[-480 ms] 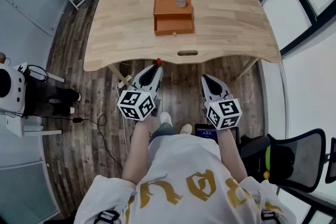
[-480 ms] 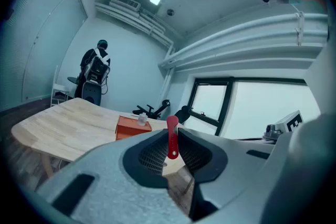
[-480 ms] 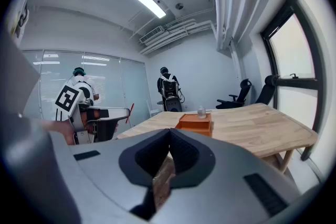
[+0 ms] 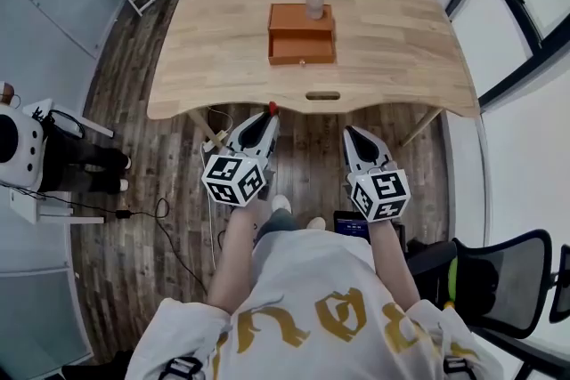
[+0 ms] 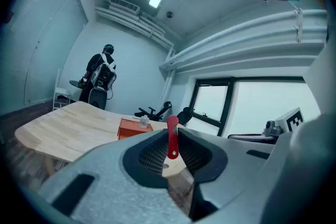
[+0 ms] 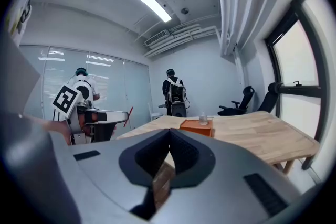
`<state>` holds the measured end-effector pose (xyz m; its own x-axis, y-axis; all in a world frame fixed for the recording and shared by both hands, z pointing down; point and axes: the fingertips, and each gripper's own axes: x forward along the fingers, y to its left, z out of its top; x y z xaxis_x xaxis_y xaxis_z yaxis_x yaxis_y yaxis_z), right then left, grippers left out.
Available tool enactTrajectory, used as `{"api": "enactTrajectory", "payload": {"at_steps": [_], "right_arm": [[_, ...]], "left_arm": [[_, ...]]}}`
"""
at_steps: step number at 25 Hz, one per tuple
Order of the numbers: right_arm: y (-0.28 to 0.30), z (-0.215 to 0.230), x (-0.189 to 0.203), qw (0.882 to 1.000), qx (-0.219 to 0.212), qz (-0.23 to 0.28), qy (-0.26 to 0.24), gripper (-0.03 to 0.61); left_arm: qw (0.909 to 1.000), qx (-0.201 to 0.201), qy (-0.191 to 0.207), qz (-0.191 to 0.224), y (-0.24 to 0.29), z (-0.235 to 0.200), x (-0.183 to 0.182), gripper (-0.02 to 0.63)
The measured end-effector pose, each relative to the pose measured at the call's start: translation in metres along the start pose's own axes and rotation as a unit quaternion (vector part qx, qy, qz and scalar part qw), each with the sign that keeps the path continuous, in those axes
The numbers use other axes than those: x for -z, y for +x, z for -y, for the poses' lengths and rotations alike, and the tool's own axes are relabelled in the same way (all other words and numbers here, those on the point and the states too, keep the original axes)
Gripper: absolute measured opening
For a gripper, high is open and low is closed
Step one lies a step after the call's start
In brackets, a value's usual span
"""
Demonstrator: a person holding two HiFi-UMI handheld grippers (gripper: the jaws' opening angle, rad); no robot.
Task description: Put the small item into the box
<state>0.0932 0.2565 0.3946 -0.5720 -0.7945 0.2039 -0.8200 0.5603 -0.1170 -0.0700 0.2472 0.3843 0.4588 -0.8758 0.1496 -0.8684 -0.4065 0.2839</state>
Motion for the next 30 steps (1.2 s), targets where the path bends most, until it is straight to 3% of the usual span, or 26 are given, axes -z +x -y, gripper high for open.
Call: {"api": "enactTrajectory", "payload": {"at_steps": [4,17,24,30], "right_arm": [[-0.004,-0.003,-0.005,1.0,0.003,0.006,-0.022,0.012],[0.007,0.017,0.006,1.0,-0.008,-0.002,0.018,0.012],[0.047,0.043,0.007,0.999,-0.007,-0.01,0.037,0.012],[0.117,0.082,-0.001,0.999,0.001,-0.022,0.037,0.012]], "left_arm": [[1.0,-0.004,0.005,-0.005,-0.003,0.002,0.002,0.057],[0.9997,-0.013,0.0,-0.021,0.01,0.0,0.014,0.057],[0.9995,-0.014,-0.02,-0.017,0.049,-0.028,0.006,0.057],[0.9992,-0.004,-0.032,-0.025,0.119,-0.068,-0.001,0.057]]}}
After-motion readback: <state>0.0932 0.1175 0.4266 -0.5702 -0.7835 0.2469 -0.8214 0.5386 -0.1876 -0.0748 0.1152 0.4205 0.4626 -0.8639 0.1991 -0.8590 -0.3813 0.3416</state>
